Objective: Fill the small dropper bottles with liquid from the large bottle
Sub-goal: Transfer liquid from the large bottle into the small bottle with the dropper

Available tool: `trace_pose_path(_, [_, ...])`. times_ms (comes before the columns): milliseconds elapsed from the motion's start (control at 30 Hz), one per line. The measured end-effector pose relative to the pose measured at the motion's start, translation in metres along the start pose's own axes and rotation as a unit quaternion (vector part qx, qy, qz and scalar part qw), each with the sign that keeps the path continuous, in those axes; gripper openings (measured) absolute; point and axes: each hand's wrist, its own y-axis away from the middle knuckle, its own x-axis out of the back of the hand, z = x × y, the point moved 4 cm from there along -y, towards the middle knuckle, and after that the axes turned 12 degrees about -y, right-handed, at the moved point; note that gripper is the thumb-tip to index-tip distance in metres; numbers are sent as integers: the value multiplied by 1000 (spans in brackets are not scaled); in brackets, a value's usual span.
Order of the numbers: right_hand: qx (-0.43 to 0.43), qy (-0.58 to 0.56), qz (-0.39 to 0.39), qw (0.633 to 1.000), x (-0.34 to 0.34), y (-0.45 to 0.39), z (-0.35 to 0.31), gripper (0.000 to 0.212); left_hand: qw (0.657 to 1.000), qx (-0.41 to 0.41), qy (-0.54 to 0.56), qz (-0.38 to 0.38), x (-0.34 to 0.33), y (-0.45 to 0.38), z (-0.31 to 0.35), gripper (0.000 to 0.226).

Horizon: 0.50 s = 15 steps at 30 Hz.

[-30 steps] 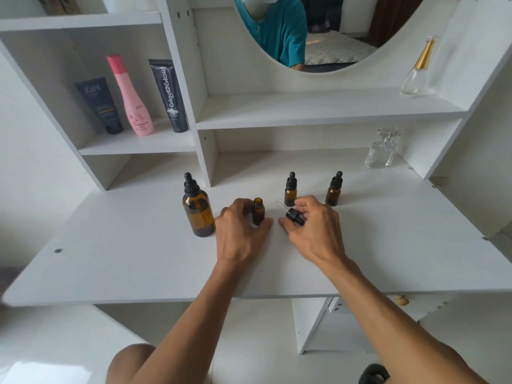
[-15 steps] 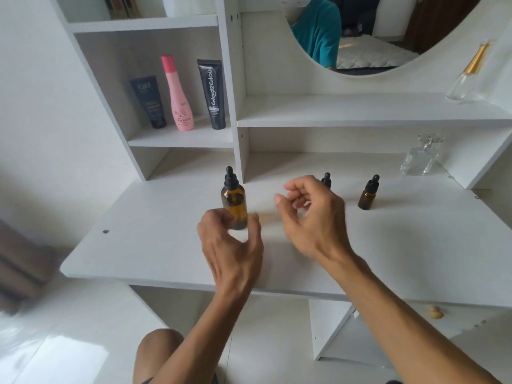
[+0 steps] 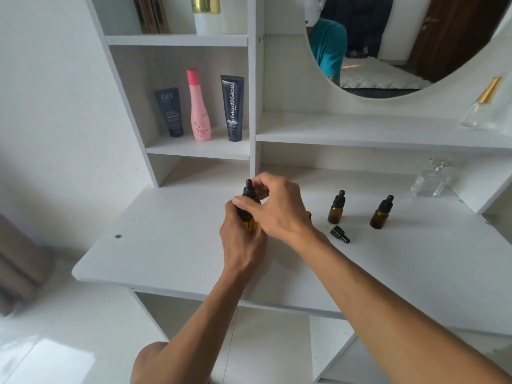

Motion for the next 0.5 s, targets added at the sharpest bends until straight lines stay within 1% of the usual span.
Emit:
trace_pose_path(267, [-2, -6, 14, 1000, 0, -1, 2, 23, 1000, -5, 6, -24, -4, -1, -5, 23])
trace_pose_path(400, [2, -2, -12, 1000, 3, -3, 1, 19, 999, -6, 9, -35, -3, 0, -5, 24])
trace_pose_path(500, [19, -2, -27, 999, 4, -2, -2, 21, 999, -18, 7, -38, -2, 1, -4, 25])
